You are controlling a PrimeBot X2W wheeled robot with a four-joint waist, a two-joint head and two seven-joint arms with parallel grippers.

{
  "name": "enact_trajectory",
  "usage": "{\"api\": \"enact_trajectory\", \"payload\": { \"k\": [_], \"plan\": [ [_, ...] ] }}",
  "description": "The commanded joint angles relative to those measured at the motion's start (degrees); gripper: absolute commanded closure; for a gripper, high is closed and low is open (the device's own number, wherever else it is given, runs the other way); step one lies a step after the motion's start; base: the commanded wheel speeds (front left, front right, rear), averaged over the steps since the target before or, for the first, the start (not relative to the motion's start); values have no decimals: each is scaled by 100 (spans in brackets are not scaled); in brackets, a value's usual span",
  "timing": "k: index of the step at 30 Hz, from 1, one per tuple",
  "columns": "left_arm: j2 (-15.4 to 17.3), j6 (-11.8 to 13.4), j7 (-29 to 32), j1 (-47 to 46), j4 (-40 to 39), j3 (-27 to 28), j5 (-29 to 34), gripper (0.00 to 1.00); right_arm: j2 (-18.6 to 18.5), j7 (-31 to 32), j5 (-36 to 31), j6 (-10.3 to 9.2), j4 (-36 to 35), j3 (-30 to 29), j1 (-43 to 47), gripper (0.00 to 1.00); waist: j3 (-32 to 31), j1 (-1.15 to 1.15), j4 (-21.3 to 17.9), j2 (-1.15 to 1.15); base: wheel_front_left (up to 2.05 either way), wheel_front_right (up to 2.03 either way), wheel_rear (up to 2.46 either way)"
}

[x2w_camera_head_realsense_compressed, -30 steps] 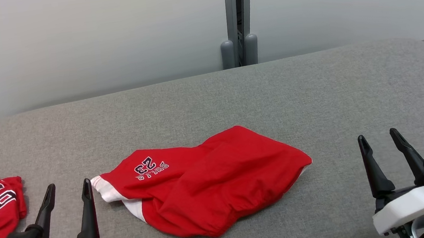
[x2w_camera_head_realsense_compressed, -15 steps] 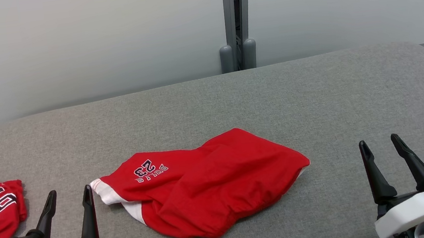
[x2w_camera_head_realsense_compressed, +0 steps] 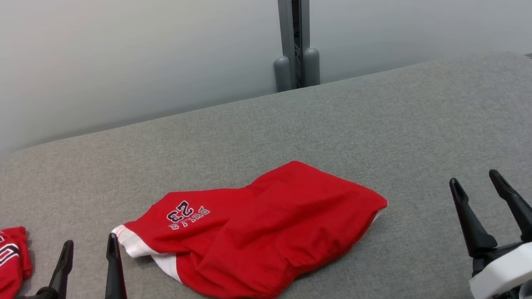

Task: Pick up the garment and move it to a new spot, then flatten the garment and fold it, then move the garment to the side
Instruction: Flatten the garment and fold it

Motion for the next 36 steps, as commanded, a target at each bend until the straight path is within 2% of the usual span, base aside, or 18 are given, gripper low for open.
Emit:
{"api": "enact_trajectory", "payload": {
  "k": [1, 10, 13, 18, 22, 27, 31, 36],
  "plan": [
    [18, 16, 1, 33, -11, -3, -31, 0, -33, -30, 29, 3, 20, 7, -18, 0, 2, 0, 0, 0, 0, 0, 0],
    [37, 70, 36, -15, -44, -40, 5, 0, -33, -57, 41, 3, 54, 15, -34, 0, 25, 0, 20, 0, 0, 0, 0],
    [39, 46, 48, -102, -62, -57, 15, 0, -27, 3, 59, 3, 61, 180, -44, 0, 78, 0, 79, 0, 0, 0, 0],
    [17, 10, -8, -267, -85, -97, 47, 0, -50, 288, 159, 3, 178, 1112, -32, 0, 238, 0, 235, 0, 0, 0, 0],
    [-19, -27, -50, -404, -47, -127, 50, 0, -146, 456, 457, 3, 372, 2007, -105, 0, 393, 0, 397, 0, 0, 0, 0],
    [-66, -99, -110, -561, 42, -180, 41, 0, -300, 579, 855, 2, 778, 2842, -177, 0, 588, 0, 650, 0, 0, 0, 0],
    [-126, -162, -220, -725, 154, -201, -12, 0, -357, 375, 1228, 3, 1429, 3392, -571, 0, 812, 0, 866, 0, 0, 0, 0],
    [-175, -206, -294, -840, 247, -230, -24, 0, -278, 85, 1446, 3, 1997, 3554, -989, 0, 933, 0, 963, 0, 0, 0, 0]
  ]
}}
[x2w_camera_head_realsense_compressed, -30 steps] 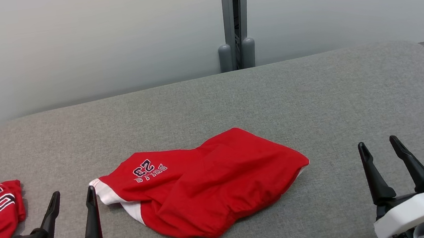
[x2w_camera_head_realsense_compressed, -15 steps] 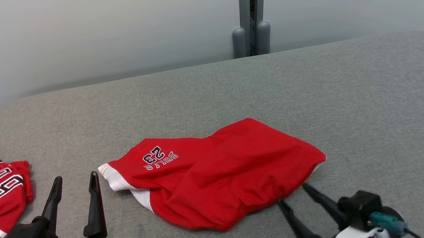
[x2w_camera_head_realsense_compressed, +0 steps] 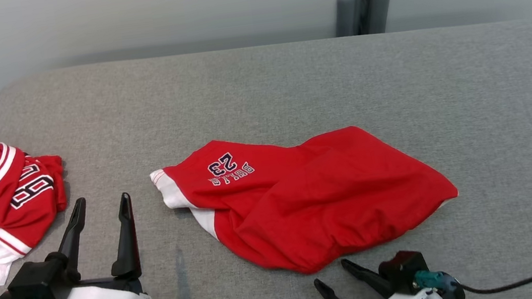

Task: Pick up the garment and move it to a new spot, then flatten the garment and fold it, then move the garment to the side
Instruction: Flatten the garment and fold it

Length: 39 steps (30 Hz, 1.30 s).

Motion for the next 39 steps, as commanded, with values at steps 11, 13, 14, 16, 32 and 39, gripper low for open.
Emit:
{"api": "enact_trajectory", "payload": {
  "k": [11, 13, 14, 16, 32, 39],
  "plan": [
    [-79, -96, -138, -314, 287, -75, -46, 0, 185, -1053, 654, 3, 764, 734, -910, 100, 64, 0, 173, 0, 0, 0, 0],
    [-81, -98, -151, -334, 312, -72, -56, 0, 148, -1165, 701, 3, 667, 779, -981, 100, 57, 0, 155, 0, 0, 0, 0],
    [-77, -98, -162, -338, 322, -69, -59, 0, 93, -1208, 715, 3, 595, 802, -1007, 100, 57, 0, 143, 0, 0, 0, 0],
    [-66, -87, -182, -343, 333, -51, -67, 0, -30, -1262, 721, 3, 356, 788, -1050, 100, 58, 0, 100, 0, 0, 0, 0],
    [-34, 30, -285, -235, 295, 63, -117, 0, -1742, 526, 2025, 3, -2806, -289, -39, 100, 86, 0, -368, 0, 0, 0, 0],
    [-62, 9, -310, -352, 308, 24, -122, 0, -1961, 1710, 2774, 3, -3854, -1388, 148, 100, 147, 0, -397, 0, 0, 0, 0]
  ]
}}
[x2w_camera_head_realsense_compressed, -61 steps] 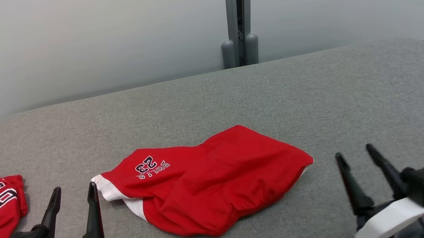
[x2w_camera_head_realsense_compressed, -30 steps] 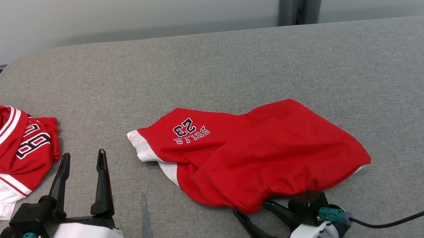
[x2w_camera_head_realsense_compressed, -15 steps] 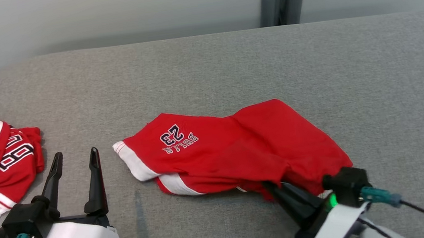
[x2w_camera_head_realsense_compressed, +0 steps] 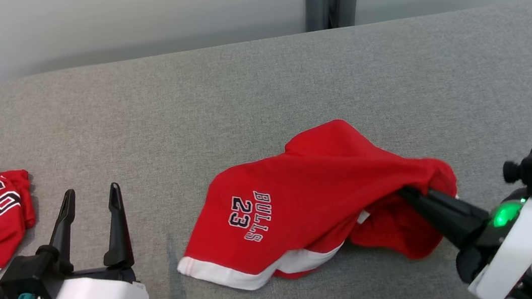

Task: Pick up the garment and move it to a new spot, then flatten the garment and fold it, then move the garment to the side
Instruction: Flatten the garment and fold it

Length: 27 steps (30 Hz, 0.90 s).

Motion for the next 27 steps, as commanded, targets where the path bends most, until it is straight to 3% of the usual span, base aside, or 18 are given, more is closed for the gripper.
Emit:
{"api": "enact_trajectory", "payload": {
  "k": [1, 6, 13, 19, 24, 25, 26, 27],
  "plan": [
    [-17, -2, -26, -137, 11, -2, -17, 0, 55, 219, 258, 3, -24, -184, -105, 100, 40, 0, 19, 0, 0, 0, 0],
    [-84, -62, -51, -295, 42, -93, 11, 0, -5, 741, 560, 4, 479, -570, -629, 100, 230, 0, 124, 0, 0, 0, 0],
    [-320, -257, -140, -766, 226, -331, 103, 0, -2, 1170, 722, 3, 2198, -757, -2008, 100, 713, 0, 479, 0, 0, 0, 0],
    [-532, -426, -239, -1100, 486, -461, 143, 0, 68, 1041, 741, 3, 3471, -505, -2795, 100, 986, 0, 714, 0, 0, 0, 0],
    [-589, -518, -292, -1209, 662, -445, 167, 0, 110, 603, 803, 3, 4021, -166, -3050, 100, 1046, 0, 752, 0, 0, 0, 0],
    [-588, -522, -303, -1227, 688, -428, 177, 0, 116, 439, 803, 3, 4067, -111, -3070, 60, 1045, 0, 742, 0, 0, 0, 0],
    [-580, -520, -310, -1239, 707, -406, 190, 0, 118, 263, 781, 3, 4104, -42, -3069, 2, 1031, 0, 722, 0, 0, 0, 0],
    [-574, -516, -311, -1241, 728, -389, 203, 0, 104, 87, 750, 3, 4132, 23, -3039, 0, 1012, 0, 703, 0, 0, 0, 0]
  ]
}}
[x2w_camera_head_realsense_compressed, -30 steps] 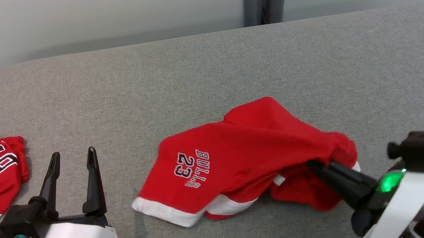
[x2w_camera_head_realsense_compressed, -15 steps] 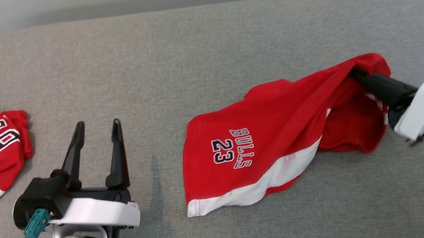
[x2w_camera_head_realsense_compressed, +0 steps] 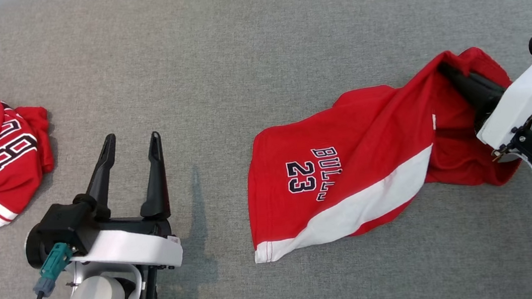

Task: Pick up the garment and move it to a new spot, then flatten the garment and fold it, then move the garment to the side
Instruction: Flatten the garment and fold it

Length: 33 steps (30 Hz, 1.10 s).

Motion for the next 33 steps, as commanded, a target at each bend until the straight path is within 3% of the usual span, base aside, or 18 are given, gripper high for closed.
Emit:
{"api": "enact_trajectory", "payload": {
  "k": [1, 10, 14, 17, 25, 33],
  "plan": [
    [40, -6, -39, -94, 13, 40, 34, 0, -42, -167, -28, 3, 31, 15, 35, 0, -36, 0, -40, 0, 0, 0, 0],
    [211, 112, -36, 210, -11, 224, 30, 0, -73, -1486, 55, 3, -176, 122, 810, 0, -365, 0, -357, 0, 0, 0, 0],
    [286, 202, 7, 367, -80, 288, -7, 0, -47, -2253, -328, 3, -92, -258, 1180, 0, -530, 0, -493, 0, 0, 0, 0],
    [391, 288, 65, 526, -184, 338, -14, 0, 66, -2805, -1117, 3, -101, -713, 1477, 0, -709, 0, -608, 0, 0, 0, 0],
    [532, 459, 220, 828, -366, 330, 56, 0, 530, -2958, -2945, 3, -842, -1550, 2185, 0, -996, 0, -763, 0, 0, 0, 0],
    [590, 546, 363, 1081, -529, 266, 43, 0, 1249, -2288, -4153, 3, -2075, -2125, 3180, 0, -1267, 0, -818, 0, 0, 0, 0]
  ]
}}
